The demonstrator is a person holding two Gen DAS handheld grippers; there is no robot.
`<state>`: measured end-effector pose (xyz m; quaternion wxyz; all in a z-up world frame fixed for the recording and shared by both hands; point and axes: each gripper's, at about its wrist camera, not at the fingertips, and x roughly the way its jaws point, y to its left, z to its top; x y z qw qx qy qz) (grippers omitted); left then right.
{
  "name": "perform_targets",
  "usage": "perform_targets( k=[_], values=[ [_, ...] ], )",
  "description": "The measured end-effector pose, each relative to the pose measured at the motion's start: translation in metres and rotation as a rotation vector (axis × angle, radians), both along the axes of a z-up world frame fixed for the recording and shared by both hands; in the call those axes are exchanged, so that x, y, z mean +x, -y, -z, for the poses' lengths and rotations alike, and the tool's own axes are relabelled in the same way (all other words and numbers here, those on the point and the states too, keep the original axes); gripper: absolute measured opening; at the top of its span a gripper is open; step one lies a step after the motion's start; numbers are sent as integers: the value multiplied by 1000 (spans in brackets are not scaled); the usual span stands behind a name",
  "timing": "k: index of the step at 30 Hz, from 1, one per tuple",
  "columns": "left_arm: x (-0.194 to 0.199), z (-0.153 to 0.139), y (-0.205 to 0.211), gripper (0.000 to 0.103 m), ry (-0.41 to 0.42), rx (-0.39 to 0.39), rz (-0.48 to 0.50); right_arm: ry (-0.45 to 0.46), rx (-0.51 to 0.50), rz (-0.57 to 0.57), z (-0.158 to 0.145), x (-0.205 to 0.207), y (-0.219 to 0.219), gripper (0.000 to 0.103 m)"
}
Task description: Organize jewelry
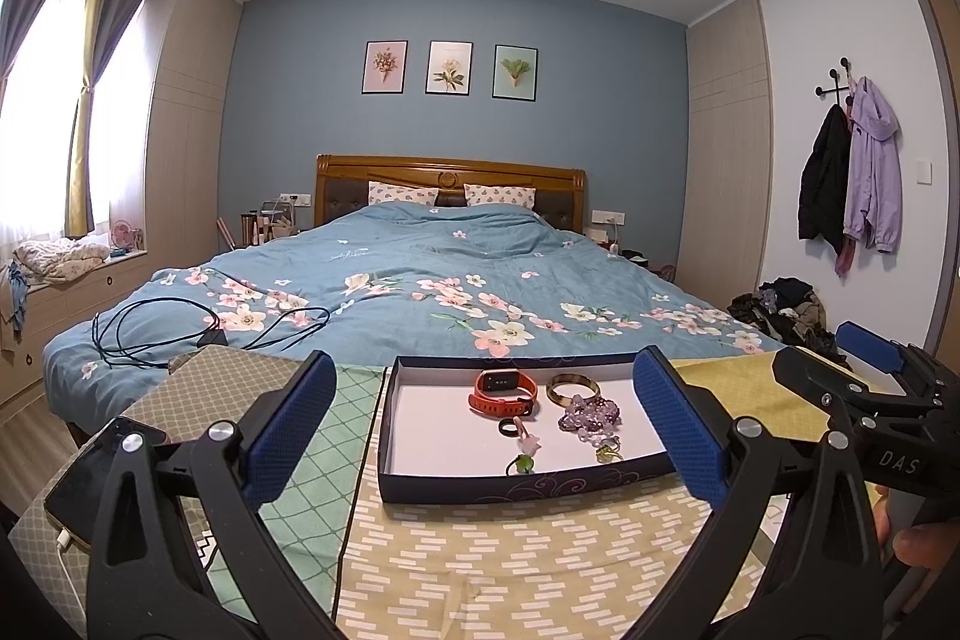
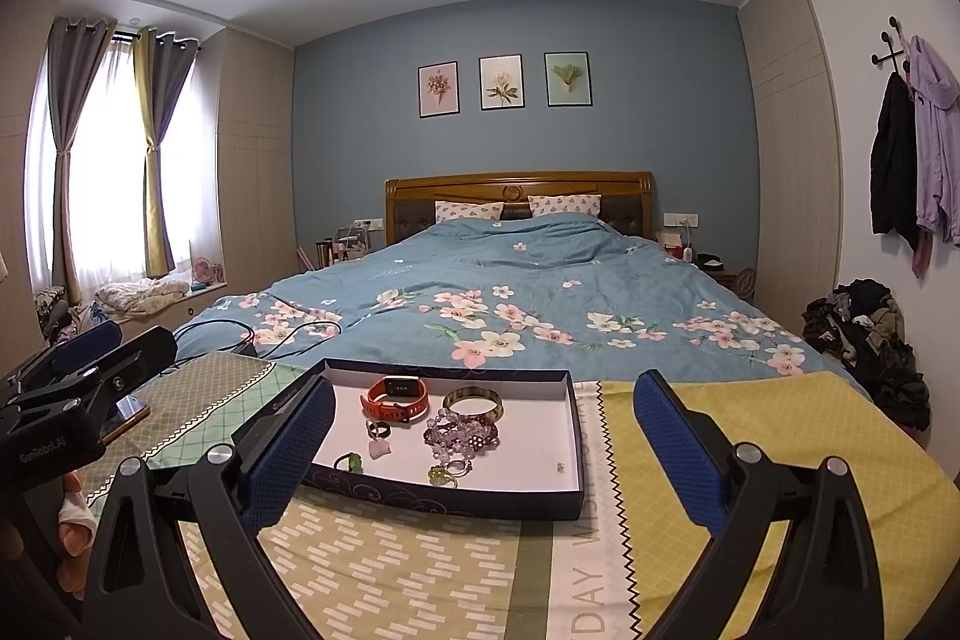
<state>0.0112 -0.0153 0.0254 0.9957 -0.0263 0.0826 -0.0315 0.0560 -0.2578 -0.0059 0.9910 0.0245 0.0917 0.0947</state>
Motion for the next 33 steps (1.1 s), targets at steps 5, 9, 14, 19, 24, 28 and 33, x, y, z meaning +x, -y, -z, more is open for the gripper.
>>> perform_targets(
  k=[5,9,14,19,24,28,33],
  values=[
    [0,0,0,98,-1,1,0,1,-2,0,0,0,0,96],
    [0,1,1,98,0,-3,0,-1,0,0,0,0,0,96],
    [0,1,1,98,-2,-1,0,0,0,0,0,0,0,96],
    [0,2,1,98,-2,-2,1,-1,0,0,0,0,0,96],
    [1,2,2,98,-3,-2,1,-1,-1,-1,0,0,0,96],
    [0,2,2,98,-2,-2,0,-2,1,-1,0,0,0,96],
    [1,1,1,98,-3,-2,1,-2,0,-2,-1,0,0,96]
  ],
)
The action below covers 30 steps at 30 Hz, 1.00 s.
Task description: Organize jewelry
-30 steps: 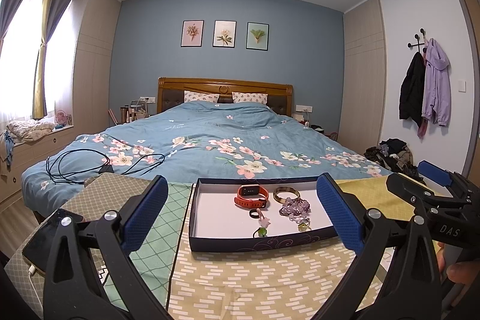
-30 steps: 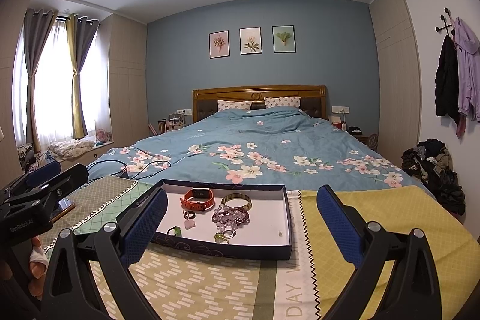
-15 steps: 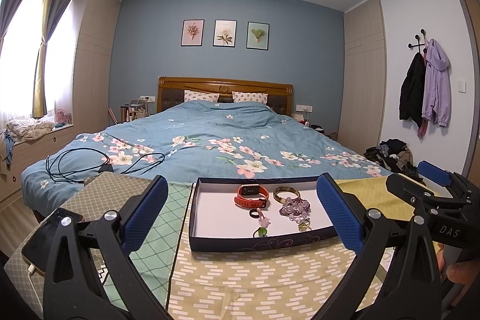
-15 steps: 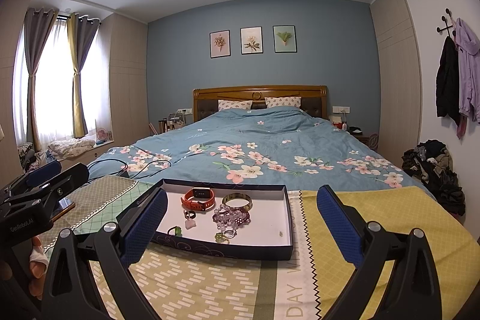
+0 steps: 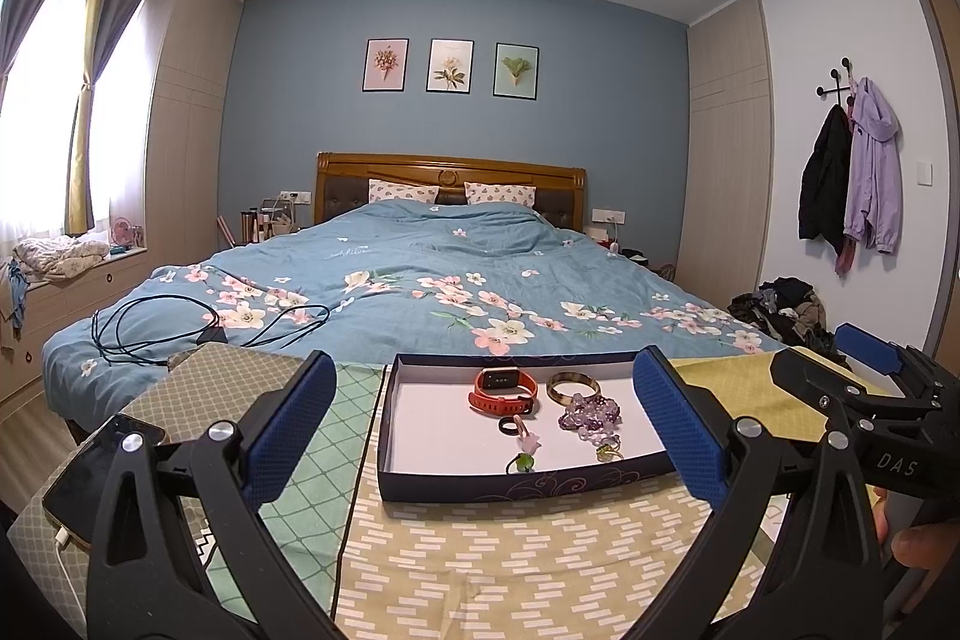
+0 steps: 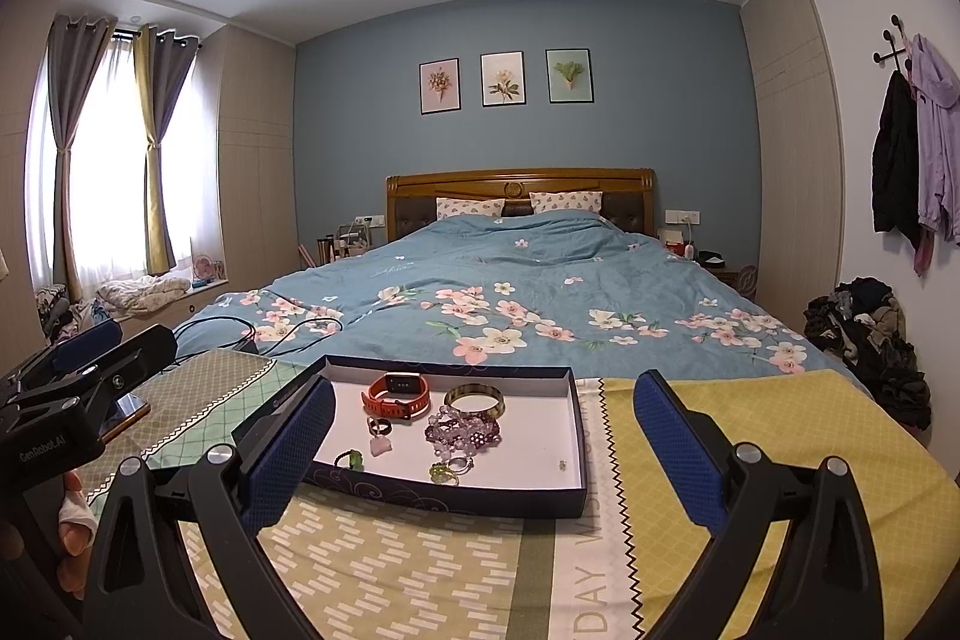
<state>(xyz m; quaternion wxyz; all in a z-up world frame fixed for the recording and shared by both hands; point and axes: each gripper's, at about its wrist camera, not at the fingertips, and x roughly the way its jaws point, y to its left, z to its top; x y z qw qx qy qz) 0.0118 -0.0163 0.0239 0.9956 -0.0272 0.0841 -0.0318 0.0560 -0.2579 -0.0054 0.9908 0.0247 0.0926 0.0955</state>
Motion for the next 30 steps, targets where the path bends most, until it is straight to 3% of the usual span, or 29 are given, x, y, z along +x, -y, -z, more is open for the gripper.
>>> perform_targets(
  k=[30],
  values=[
    [1,6,-2,98,-9,-2,0,-6,-1,-1,2,0,-1,96]
  ],
)
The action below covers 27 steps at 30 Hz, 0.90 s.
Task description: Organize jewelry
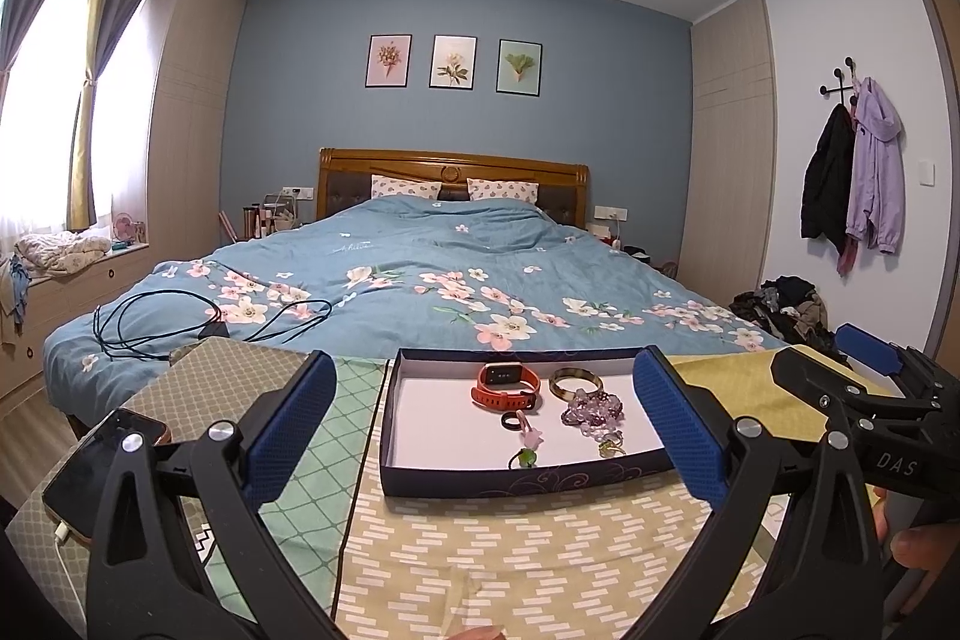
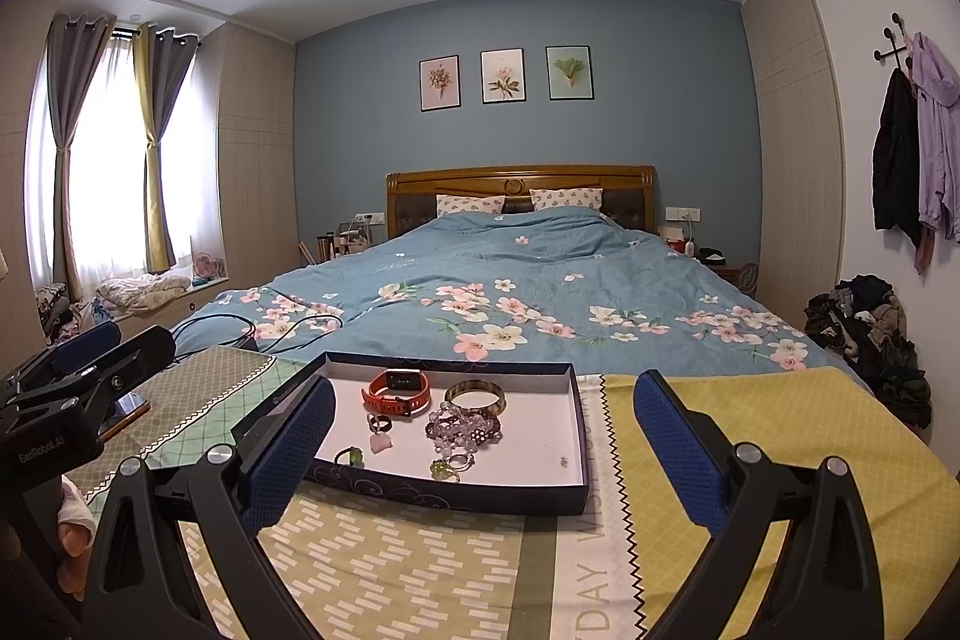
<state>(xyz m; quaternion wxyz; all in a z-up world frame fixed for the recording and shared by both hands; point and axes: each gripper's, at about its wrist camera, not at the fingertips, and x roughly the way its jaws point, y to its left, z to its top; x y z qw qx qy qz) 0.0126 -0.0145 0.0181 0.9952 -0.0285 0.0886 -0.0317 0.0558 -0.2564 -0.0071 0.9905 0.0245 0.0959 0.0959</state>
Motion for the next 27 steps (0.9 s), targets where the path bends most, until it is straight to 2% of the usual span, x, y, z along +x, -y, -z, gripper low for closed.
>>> perform_targets(
  k=[22,27],
  values=[
    [5,2,-3,98,-4,-4,5,-19,9,0,8,0,5,96],
    [11,4,-3,98,-39,9,3,-60,-58,26,10,6,17,96]
  ],
)
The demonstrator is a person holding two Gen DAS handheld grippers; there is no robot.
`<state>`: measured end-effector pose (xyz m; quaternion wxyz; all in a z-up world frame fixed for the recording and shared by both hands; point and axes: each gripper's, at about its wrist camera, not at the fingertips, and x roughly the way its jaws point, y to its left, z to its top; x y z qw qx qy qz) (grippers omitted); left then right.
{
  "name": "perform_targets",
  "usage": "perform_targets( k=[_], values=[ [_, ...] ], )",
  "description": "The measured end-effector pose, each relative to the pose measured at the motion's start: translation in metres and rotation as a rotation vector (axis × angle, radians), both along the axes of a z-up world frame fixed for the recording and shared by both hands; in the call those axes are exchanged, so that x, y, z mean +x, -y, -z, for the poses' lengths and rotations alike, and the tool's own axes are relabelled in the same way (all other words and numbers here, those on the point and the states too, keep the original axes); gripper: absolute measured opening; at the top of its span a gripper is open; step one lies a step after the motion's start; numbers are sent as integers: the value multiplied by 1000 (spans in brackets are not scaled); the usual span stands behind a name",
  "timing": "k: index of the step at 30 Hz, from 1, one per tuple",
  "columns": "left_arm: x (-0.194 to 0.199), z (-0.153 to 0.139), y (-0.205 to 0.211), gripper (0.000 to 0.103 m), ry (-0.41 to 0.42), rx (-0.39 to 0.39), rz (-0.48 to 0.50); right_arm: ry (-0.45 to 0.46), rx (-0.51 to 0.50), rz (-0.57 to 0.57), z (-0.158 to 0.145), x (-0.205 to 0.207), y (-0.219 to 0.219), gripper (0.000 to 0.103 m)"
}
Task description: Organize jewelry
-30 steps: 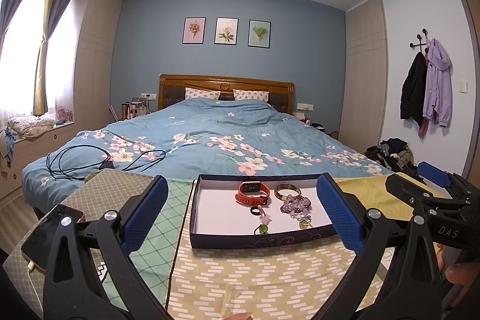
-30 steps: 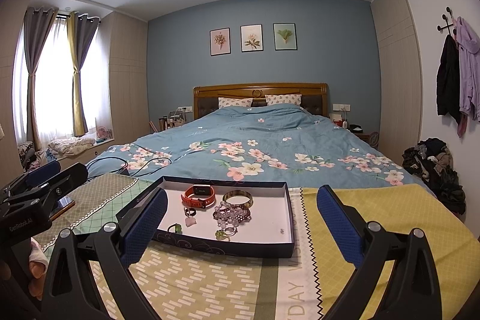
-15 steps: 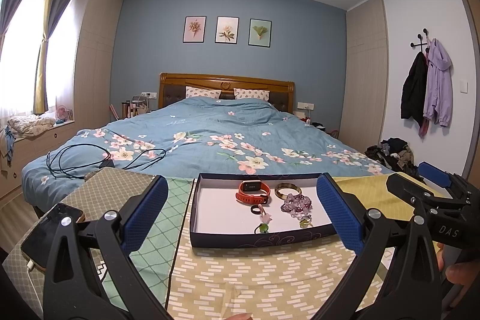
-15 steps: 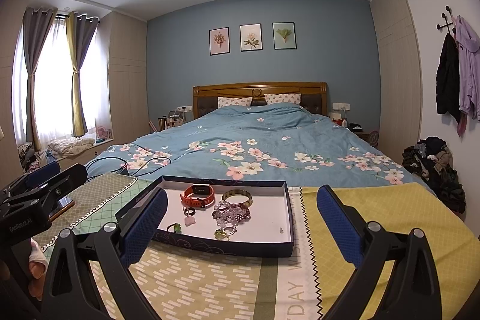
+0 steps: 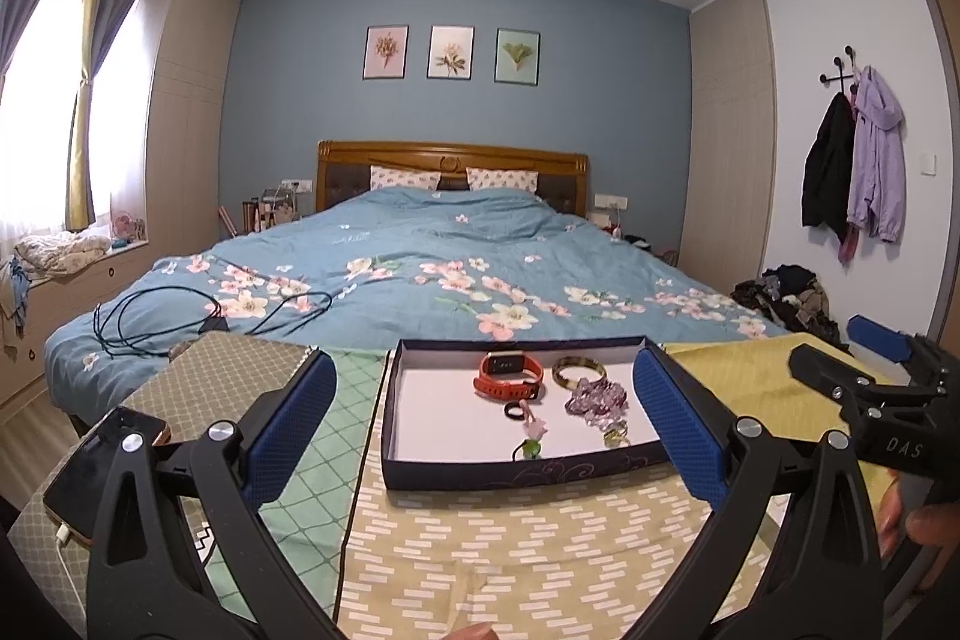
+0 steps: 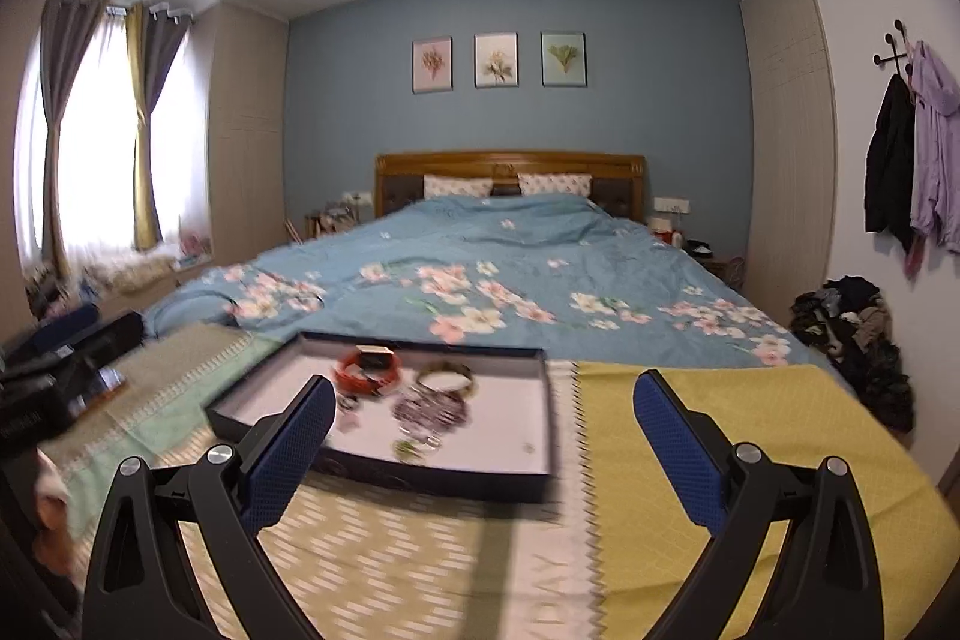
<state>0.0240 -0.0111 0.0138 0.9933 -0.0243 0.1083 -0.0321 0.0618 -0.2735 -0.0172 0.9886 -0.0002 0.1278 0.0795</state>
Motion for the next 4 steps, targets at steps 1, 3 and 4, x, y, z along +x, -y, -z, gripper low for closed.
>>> perform_targets(
  k=[1,3,4],
  values=[
    [2,1,-1,98,-13,3,-1,-37,-12,8,2,5,9,96],
    [9,4,-5,98,-49,22,-6,-121,-45,35,9,19,25,96],
    [15,6,-9,98,-82,35,-12,-185,-69,63,15,29,38,96]
  ],
)
